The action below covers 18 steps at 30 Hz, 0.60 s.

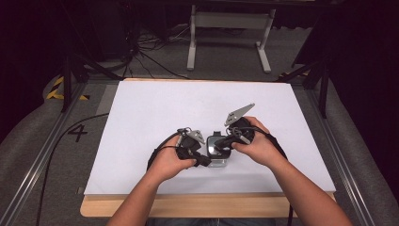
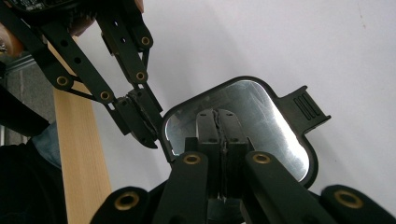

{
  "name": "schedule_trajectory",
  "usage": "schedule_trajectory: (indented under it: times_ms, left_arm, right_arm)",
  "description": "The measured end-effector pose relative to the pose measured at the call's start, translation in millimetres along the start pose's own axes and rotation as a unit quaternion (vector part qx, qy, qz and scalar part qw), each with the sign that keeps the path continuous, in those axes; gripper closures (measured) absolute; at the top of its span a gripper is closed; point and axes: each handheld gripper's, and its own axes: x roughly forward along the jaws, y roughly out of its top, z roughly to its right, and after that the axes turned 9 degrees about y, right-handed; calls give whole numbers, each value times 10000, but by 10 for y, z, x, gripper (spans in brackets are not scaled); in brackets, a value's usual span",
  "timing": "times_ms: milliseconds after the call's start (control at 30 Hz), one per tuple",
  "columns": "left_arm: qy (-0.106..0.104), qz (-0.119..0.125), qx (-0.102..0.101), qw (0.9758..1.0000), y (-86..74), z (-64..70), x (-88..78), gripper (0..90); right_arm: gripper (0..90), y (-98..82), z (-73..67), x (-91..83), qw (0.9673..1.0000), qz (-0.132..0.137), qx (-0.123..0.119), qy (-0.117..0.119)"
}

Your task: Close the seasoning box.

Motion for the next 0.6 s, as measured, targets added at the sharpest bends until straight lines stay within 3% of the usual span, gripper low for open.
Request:
schedule_trajectory:
  times_ms: [167, 600]
  left_arm:
    - [-46, 37, -80, 10000, -19, -3, -71, 843]
    - [309, 465, -430, 9975, -187, -112, -467, 824]
  right_arm:
    - [897, 31, -18, -85, 9998, 220, -33, -17]
    - [809, -6, 40, -566, 9957, 866, 59, -312]
